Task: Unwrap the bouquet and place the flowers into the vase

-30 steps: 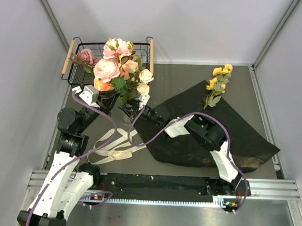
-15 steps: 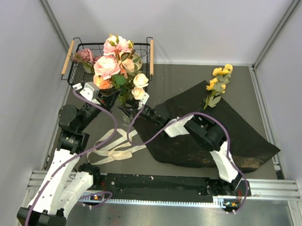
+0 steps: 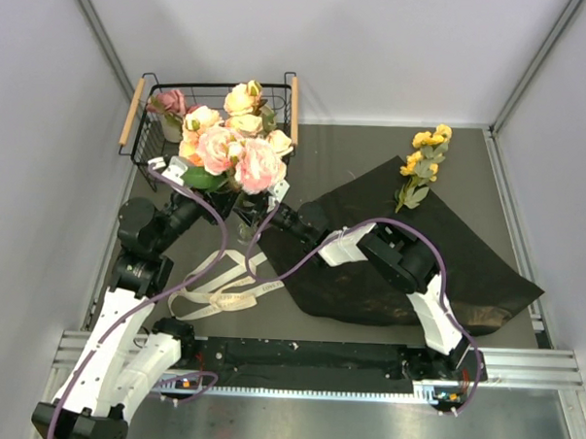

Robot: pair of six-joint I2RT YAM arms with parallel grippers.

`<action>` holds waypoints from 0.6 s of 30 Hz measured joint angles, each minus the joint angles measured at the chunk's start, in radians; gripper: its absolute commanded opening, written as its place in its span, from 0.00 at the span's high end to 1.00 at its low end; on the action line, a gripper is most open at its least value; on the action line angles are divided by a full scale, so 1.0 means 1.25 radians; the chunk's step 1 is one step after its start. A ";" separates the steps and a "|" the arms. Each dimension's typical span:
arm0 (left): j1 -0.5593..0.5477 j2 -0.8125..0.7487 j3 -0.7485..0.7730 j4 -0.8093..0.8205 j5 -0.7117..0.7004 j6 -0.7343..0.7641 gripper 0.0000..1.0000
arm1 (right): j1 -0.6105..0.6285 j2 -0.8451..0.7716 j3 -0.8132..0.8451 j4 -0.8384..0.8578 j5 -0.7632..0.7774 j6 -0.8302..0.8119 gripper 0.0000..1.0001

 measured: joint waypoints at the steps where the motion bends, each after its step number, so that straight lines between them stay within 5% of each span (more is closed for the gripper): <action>1: 0.000 -0.002 0.000 -0.005 -0.001 -0.002 0.51 | 0.000 0.000 0.000 0.000 0.000 0.000 0.68; 4: 0.000 -0.019 0.000 -0.023 -0.004 -0.006 0.48 | 0.000 0.000 0.000 0.000 0.000 -0.001 0.68; 6: 0.000 -0.027 0.002 -0.036 -0.006 -0.008 0.22 | 0.000 0.000 0.000 0.000 0.000 -0.001 0.67; 8: 0.000 -0.035 0.008 -0.055 -0.007 -0.009 0.20 | 0.000 0.000 0.000 0.000 0.001 -0.001 0.64; 10: -0.001 -0.046 0.014 -0.080 -0.015 -0.016 0.03 | 0.000 0.000 0.000 -0.001 0.002 -0.001 0.61; 18: -0.001 -0.175 0.015 -0.215 -0.119 -0.045 0.01 | 0.000 0.000 0.000 -0.017 0.005 -0.003 0.46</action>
